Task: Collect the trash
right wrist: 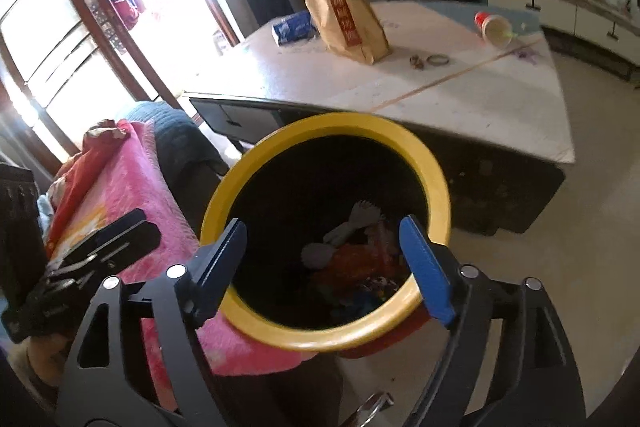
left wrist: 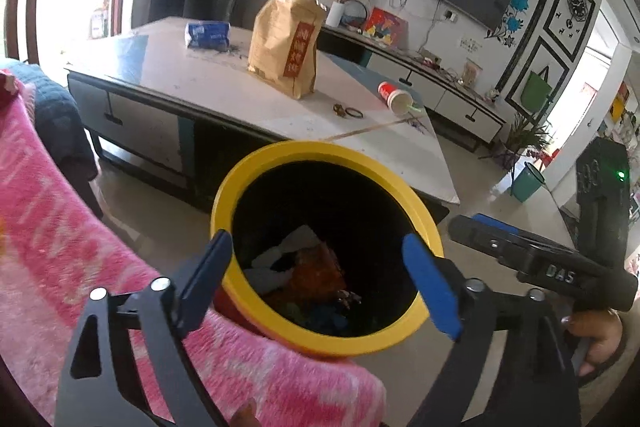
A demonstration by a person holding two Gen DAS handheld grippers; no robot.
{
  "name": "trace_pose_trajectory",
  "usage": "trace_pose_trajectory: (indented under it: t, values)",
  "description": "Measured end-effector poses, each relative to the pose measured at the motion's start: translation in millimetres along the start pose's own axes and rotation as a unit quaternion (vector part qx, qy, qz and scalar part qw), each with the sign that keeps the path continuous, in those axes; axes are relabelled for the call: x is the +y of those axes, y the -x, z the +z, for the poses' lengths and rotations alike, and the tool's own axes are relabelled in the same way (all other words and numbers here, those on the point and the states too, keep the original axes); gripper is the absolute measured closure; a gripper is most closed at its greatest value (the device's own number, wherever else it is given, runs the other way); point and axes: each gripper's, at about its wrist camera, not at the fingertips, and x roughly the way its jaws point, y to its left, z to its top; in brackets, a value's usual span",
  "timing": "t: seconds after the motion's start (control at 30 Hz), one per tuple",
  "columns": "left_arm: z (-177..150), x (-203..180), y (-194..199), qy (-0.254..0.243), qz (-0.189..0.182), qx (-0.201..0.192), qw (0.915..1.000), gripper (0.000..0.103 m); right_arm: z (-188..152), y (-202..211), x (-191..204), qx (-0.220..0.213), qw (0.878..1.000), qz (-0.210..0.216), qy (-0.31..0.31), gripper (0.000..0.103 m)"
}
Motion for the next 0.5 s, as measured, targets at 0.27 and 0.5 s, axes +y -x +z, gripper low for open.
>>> trace_pose_trajectory:
  t: [0.27, 0.5]
  values:
    - [-14.3, 8.9, 68.6, 0.009, 0.033, -0.055, 0.9979, 0.007, -22.2, 61.3, 33.5, -0.089, 0.994, -0.054, 0.029, 0.011]
    - [-41.1, 14.9, 127.9, 0.016, 0.086, -0.099, 0.9912, 0.007, -50.9, 82.7, 67.8, -0.128, 0.987, -0.081, 0.048, 0.011]
